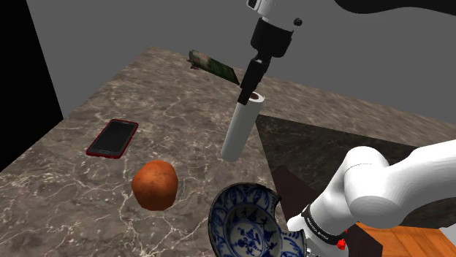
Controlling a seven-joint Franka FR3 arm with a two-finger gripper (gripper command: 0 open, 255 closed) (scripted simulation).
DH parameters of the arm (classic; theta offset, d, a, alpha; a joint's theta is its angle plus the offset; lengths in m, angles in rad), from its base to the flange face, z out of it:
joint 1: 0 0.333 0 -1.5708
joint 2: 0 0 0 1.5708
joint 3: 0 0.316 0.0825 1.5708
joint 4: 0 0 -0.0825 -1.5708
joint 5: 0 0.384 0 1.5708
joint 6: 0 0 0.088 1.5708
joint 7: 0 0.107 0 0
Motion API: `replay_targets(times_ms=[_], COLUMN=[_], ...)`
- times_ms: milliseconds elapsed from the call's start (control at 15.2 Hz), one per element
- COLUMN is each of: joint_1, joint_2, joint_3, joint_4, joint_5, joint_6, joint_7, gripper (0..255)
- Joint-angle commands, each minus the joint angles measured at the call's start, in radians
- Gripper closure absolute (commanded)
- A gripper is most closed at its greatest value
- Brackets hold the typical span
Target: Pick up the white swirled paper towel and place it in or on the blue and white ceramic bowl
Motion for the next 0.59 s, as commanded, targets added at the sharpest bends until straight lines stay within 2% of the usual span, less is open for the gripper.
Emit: replay_targets(times_ms=[0, 198, 528], joint_1=[0.001, 0.002, 0.002], joint_2=[-0.001, -0.003, -0.003], joint_3=[0.002, 0.004, 0.004], joint_4=[-0.028, -0.064, -0.064], joint_5=[0.001, 0.003, 0.003], joint_6=[0.027, 0.061, 0.061], joint_7=[0.0, -0.001, -0.001], gripper=[0, 0, 0])
